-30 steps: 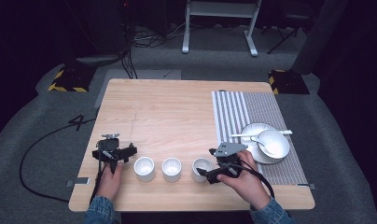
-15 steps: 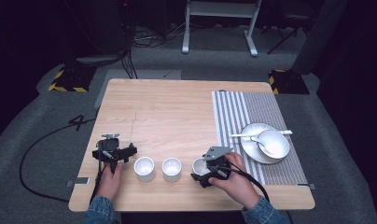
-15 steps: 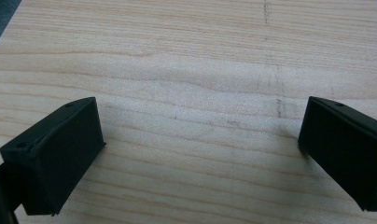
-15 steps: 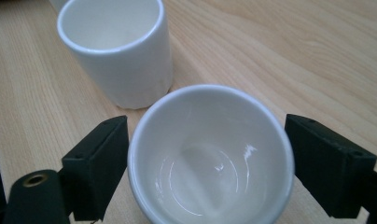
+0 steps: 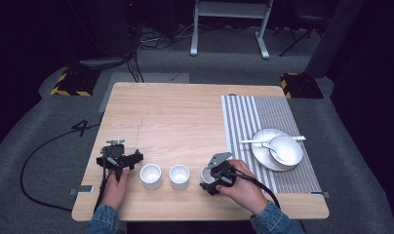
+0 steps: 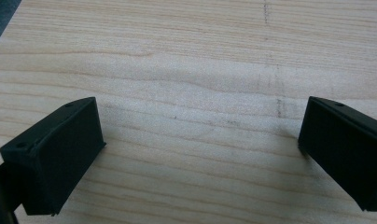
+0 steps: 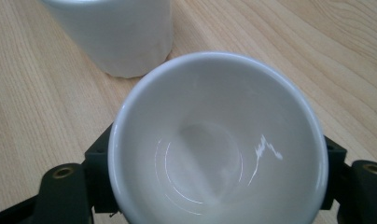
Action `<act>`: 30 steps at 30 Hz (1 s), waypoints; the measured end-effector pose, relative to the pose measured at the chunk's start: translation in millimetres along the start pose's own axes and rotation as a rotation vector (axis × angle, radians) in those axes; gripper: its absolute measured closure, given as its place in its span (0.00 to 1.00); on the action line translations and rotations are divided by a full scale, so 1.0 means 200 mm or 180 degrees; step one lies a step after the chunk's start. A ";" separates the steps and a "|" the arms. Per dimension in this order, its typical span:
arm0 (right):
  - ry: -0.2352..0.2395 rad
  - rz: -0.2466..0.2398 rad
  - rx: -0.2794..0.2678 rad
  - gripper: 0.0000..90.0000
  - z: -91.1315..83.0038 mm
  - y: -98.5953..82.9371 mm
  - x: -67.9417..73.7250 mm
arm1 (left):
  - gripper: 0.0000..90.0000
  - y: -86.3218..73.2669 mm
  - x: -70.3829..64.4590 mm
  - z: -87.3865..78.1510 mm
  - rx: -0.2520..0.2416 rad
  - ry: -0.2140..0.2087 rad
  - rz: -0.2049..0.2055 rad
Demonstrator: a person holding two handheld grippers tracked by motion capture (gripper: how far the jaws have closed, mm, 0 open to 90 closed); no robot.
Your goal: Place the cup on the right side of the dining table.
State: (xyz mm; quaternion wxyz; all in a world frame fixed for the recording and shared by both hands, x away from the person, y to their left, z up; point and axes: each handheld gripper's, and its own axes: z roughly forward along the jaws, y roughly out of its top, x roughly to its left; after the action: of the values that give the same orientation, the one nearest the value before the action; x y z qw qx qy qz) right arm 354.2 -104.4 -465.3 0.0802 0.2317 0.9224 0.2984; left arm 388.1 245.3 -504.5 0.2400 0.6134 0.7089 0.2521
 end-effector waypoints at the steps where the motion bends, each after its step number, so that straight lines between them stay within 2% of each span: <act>1: 0.0000 0.0000 0.0000 0.30 0.00 0.00 0.00 | 0.00 0.00 0.00 0.00 0.0001 -0.0001 0.0001; 4: -0.0012 0.0003 0.0036 0.30 0.00 0.01 0.00 | 0.00 0.00 0.00 0.00 0.0000 0.0000 0.0000; 10: -0.0006 -0.0085 0.0116 0.30 -0.01 0.04 0.01 | 0.00 0.00 0.00 0.00 0.0000 0.0000 0.0000; 19: 0.0014 -0.0158 0.0136 0.30 -0.09 0.12 0.00 | 0.00 0.00 0.00 0.00 0.0000 0.0000 0.0000; 23: 0.0050 -0.0250 0.0147 0.30 -0.13 0.16 0.01 | 0.00 0.00 0.00 0.00 0.0000 -0.0001 0.0000; 30: 0.0065 -0.0257 0.0111 0.30 -0.17 0.19 0.01 | 0.00 0.00 0.00 0.00 0.0000 -0.0001 -0.0001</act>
State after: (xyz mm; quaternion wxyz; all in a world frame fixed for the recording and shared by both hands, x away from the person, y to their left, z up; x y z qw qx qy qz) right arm 357.8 -92.9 -415.6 0.0787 0.1926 0.9369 0.2811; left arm 388.1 245.3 -504.5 0.2402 0.6134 0.7089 0.2520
